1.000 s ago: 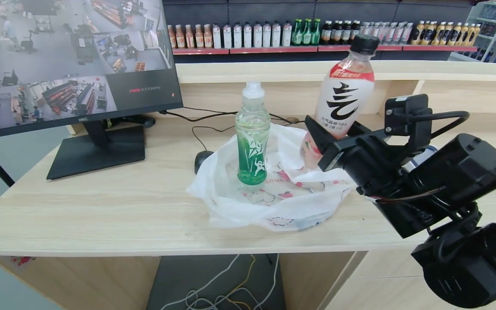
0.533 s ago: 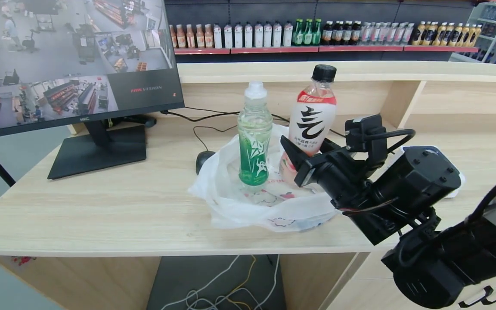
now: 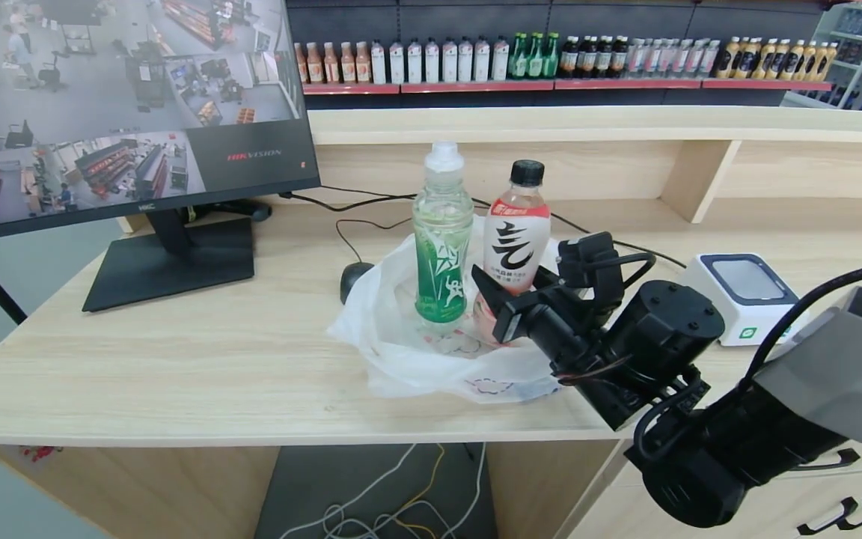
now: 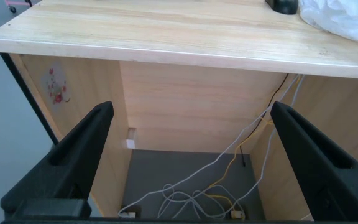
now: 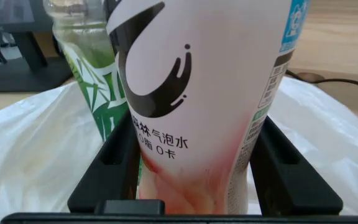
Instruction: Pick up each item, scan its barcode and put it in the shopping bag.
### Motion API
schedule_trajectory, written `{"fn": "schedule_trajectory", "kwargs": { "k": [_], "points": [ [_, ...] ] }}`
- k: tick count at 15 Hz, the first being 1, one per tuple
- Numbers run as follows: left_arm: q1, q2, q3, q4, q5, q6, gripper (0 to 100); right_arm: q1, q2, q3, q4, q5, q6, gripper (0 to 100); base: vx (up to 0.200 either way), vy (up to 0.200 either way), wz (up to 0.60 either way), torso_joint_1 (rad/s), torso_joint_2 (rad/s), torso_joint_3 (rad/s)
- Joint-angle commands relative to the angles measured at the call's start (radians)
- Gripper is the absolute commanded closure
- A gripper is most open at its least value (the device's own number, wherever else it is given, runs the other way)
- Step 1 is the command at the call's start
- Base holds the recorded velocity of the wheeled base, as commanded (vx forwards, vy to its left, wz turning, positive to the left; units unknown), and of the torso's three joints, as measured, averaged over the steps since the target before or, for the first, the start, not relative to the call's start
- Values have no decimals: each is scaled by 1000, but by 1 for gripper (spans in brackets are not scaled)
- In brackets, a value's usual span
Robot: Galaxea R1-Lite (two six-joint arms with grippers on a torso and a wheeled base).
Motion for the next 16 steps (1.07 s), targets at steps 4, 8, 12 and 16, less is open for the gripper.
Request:
{"fn": "schedule_trajectory", "kwargs": {
  "k": [4, 8, 12, 16],
  "points": [
    [0, 0, 0, 0, 0, 0, 0, -46, 55, -63, -2, -1, -1, 100, 0, 0, 0, 0, 0, 0],
    [0, 0, 0, 0, 0, 0, 0, -60, 68, -78, -2, -1, -4, 100, 0, 0, 0, 0, 0, 0],
    [0, 0, 0, 0, 0, 0, 0, -63, 84, -72, -2, -1, -11, 100, 0, 0, 0, 0, 0, 0],
    [0, 0, 0, 0, 0, 0, 0, -63, 91, -52, -2, -1, -11, 100, 0, 0, 0, 0, 0, 0]
  ]
}}
